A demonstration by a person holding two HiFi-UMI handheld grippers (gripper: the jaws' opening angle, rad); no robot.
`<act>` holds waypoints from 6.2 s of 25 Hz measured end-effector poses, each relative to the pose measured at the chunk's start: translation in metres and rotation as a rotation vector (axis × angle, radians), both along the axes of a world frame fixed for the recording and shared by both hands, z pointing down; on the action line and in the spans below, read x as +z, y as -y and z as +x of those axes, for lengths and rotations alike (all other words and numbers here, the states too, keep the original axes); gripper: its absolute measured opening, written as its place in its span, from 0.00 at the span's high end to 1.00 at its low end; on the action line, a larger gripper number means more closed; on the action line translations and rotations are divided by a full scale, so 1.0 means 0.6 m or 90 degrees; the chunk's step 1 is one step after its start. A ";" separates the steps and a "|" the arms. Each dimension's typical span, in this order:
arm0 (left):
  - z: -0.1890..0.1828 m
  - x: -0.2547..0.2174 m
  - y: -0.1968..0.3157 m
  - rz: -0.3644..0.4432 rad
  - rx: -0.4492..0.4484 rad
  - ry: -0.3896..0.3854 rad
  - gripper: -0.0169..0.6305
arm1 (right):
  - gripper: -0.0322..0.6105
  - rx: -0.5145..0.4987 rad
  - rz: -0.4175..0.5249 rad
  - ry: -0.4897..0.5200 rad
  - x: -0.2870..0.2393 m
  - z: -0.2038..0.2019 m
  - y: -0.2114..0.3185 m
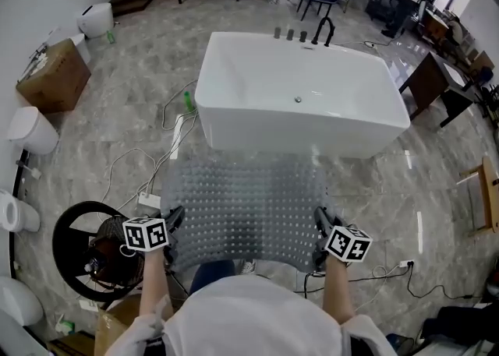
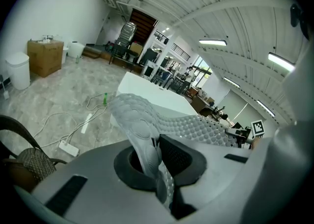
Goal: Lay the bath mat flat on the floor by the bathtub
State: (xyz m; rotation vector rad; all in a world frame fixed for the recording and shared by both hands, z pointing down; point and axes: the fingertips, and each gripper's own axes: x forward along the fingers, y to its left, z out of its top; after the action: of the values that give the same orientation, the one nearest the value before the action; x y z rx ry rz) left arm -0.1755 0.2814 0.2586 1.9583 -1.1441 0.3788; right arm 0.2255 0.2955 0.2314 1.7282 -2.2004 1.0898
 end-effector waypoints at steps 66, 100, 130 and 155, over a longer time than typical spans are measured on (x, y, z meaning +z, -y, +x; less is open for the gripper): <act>-0.063 0.125 0.472 -0.011 0.053 0.177 0.91 | 0.89 0.041 -0.025 -0.067 0.075 -0.052 0.421; -0.032 0.404 0.588 -0.077 0.065 0.257 0.91 | 0.89 0.013 -0.099 -0.203 0.366 -0.017 0.553; -0.002 0.760 0.657 -0.120 0.052 0.269 0.91 | 0.89 -0.012 -0.151 -0.246 0.733 0.003 0.637; 0.020 1.049 0.653 -0.151 0.037 0.268 0.91 | 0.88 -0.068 -0.183 -0.311 1.018 0.041 0.655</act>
State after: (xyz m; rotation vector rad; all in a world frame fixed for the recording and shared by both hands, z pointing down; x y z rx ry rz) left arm -0.1637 -0.1106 0.8882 1.7505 -1.2351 0.9483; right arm 0.2501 -0.0977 0.8422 1.5313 -1.7225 0.8026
